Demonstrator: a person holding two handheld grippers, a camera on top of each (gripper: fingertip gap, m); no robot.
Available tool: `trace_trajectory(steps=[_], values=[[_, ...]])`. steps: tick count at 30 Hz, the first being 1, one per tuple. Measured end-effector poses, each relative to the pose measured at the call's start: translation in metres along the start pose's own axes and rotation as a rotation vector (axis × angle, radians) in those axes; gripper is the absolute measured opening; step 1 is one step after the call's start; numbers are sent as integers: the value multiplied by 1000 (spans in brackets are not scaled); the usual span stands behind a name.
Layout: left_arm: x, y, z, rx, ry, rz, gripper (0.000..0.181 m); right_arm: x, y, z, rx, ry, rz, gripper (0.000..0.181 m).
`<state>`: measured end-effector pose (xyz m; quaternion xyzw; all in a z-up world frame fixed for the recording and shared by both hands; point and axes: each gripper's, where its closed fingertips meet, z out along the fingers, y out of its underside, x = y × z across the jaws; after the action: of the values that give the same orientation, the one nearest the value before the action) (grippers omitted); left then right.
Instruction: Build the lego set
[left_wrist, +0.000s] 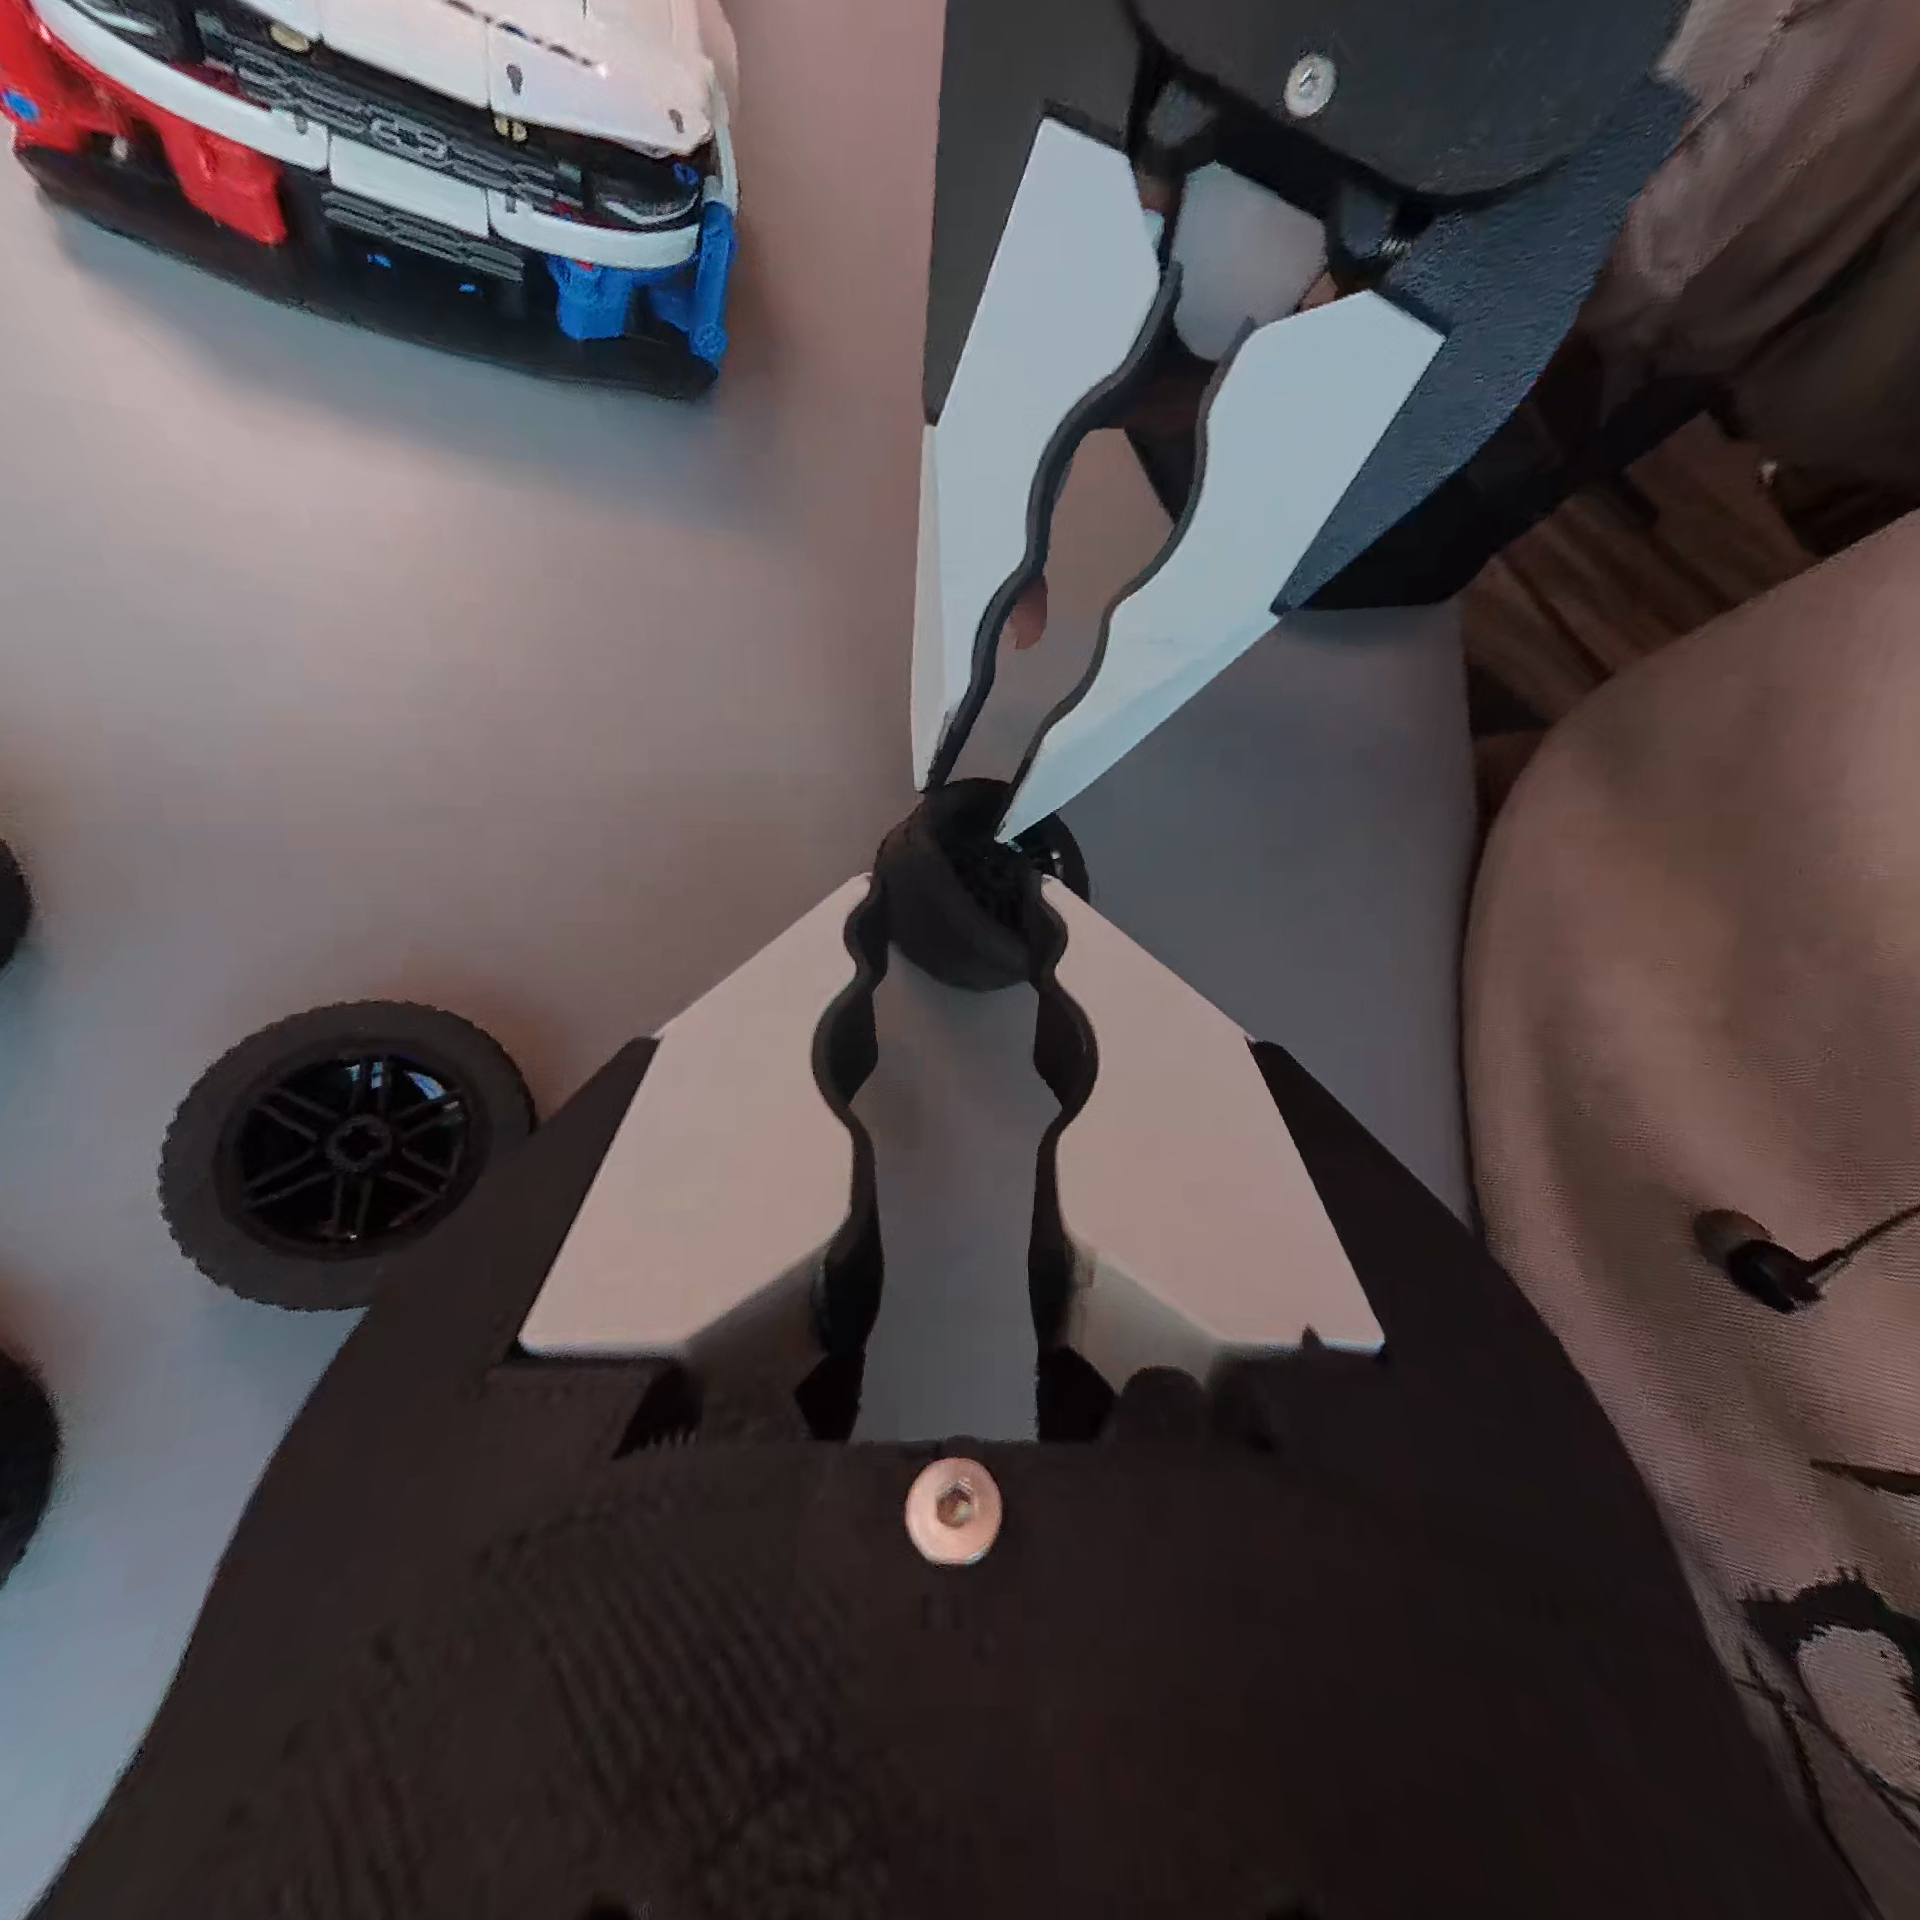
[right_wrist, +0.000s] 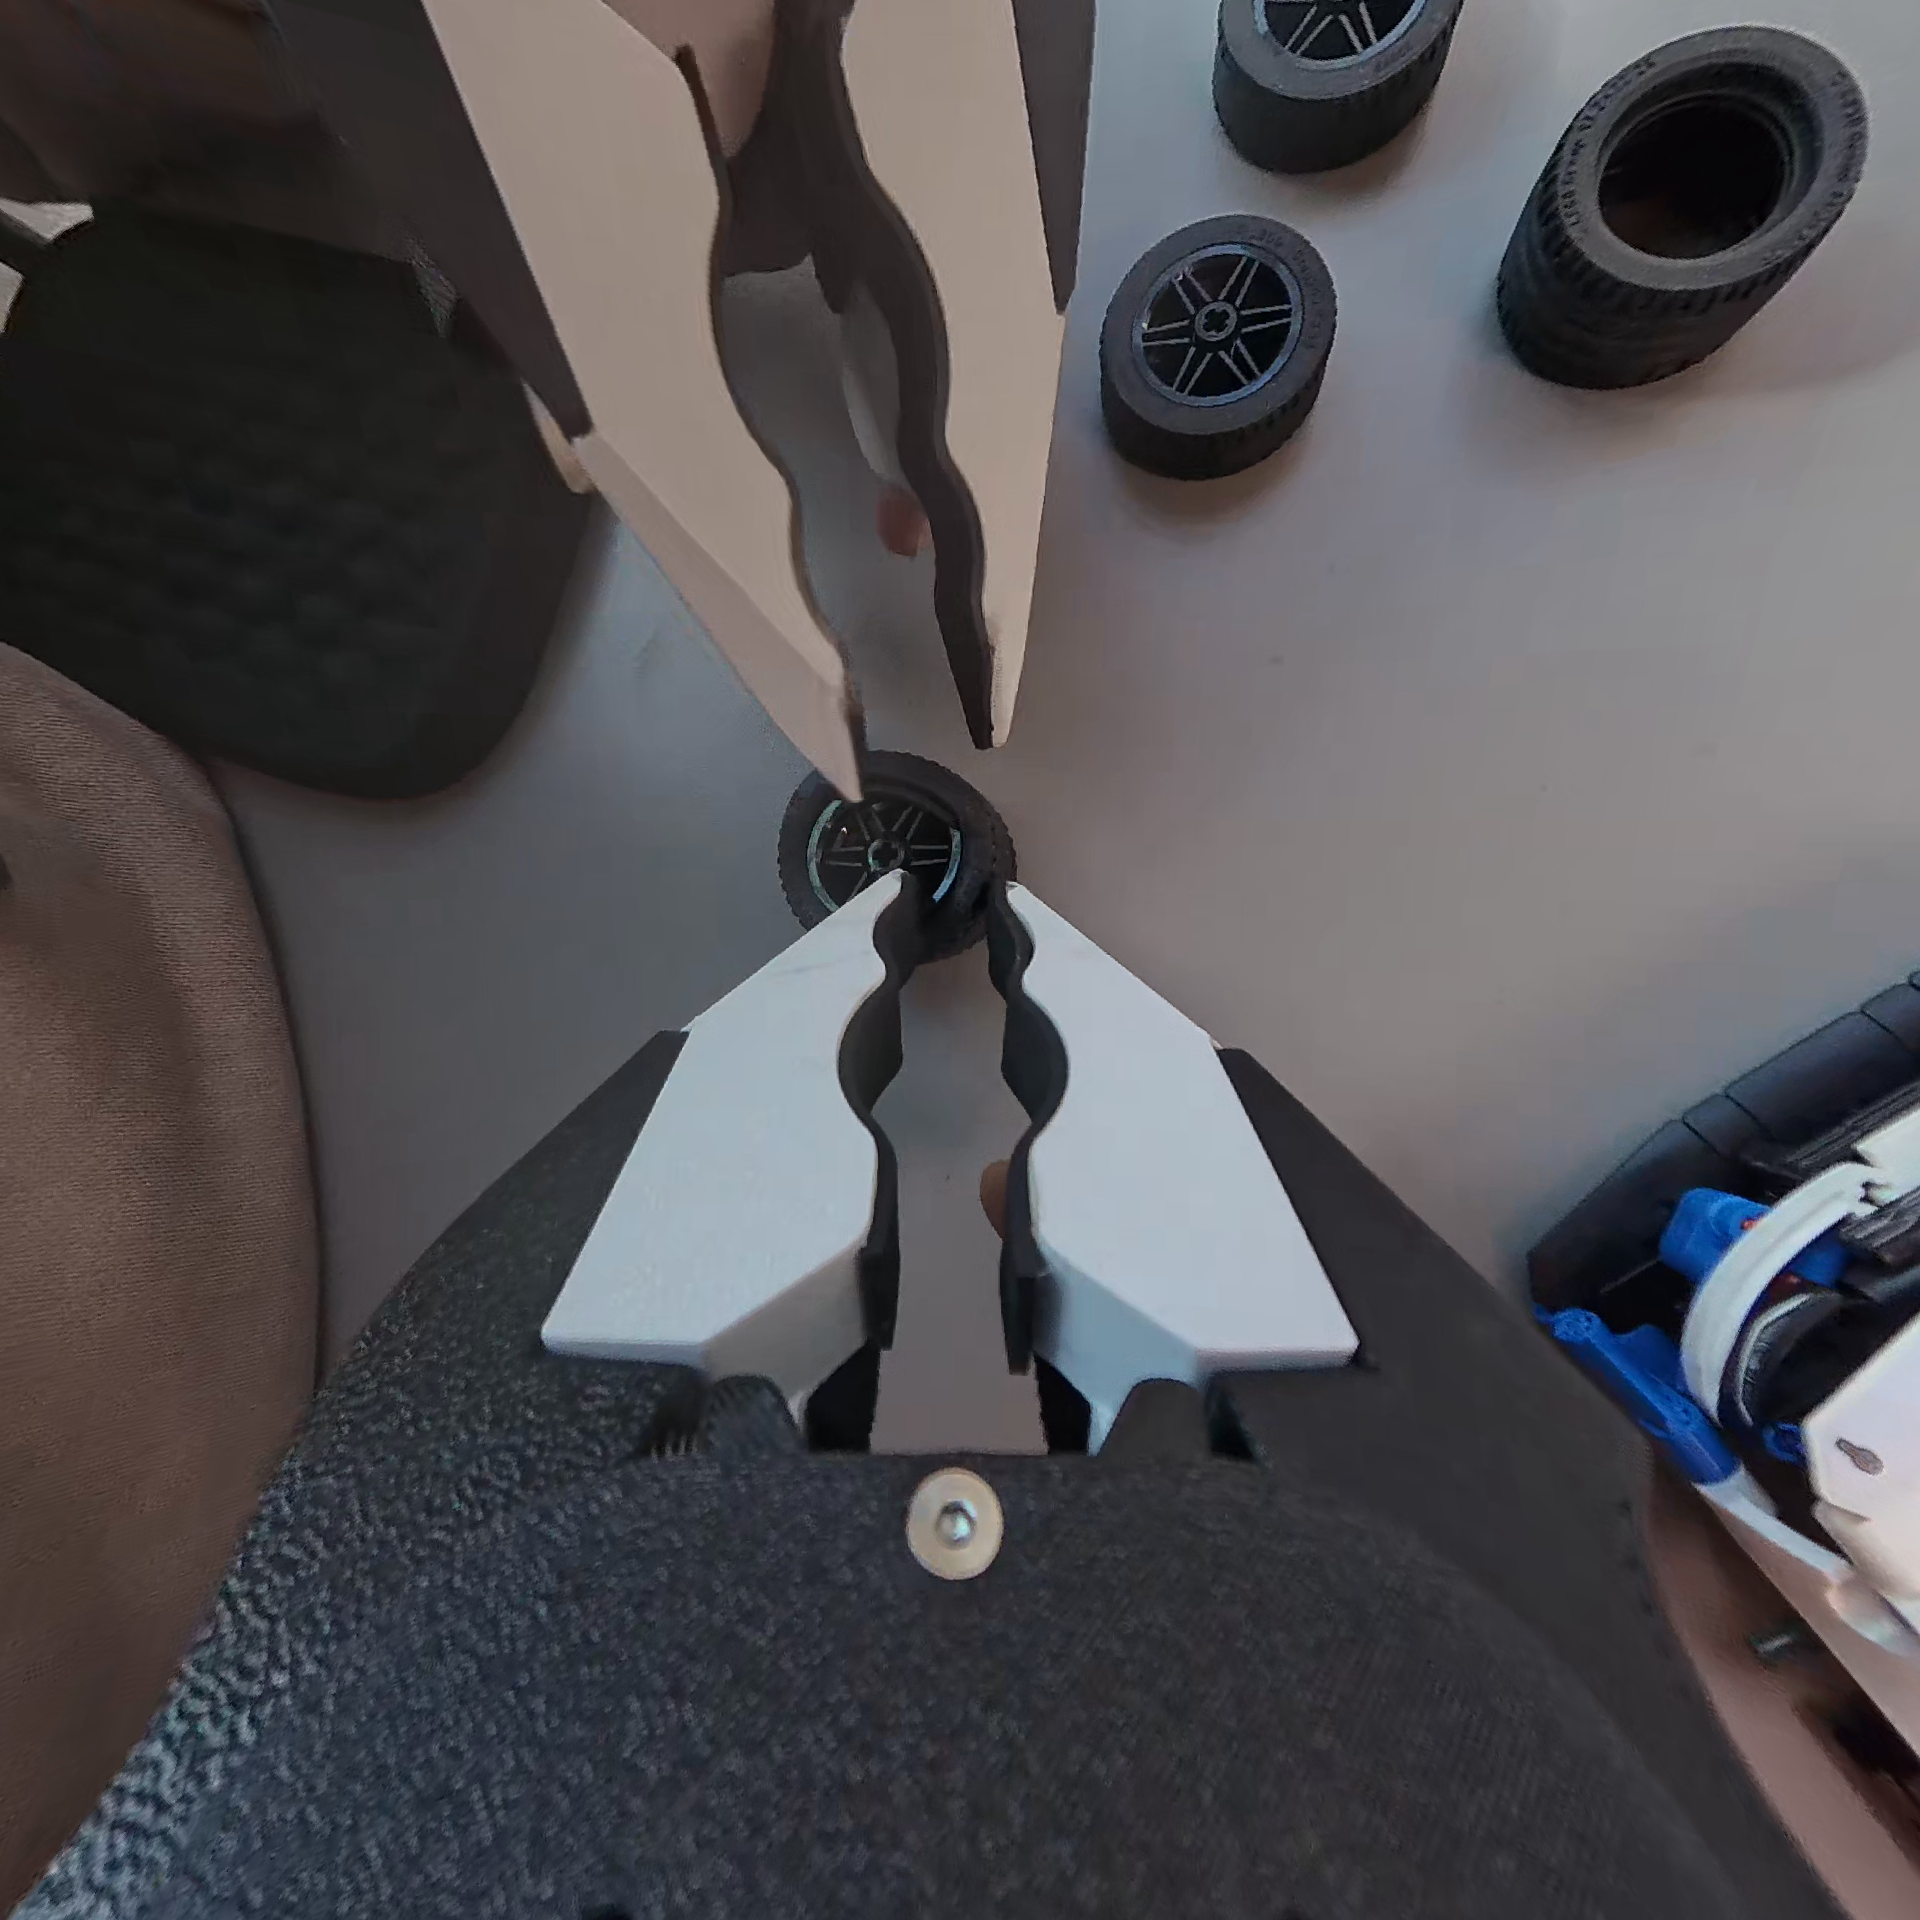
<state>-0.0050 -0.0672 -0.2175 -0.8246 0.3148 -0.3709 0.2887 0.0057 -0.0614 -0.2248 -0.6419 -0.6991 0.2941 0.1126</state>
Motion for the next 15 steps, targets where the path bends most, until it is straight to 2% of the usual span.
trace_trajectory(steps=[4, 8, 15], values=[[-2, 4, 6, -91, -41, 18, 11, 0, -1, 1, 26, -17, -2, 14], [-4, 5, 6, -156, -79, 28, 9, 0, -2, 2, 38, -66, -13, 12], [-6, 5, 3, -175, -102, 47, 6, -2, 0, 1, 31, -62, -178, 9]])
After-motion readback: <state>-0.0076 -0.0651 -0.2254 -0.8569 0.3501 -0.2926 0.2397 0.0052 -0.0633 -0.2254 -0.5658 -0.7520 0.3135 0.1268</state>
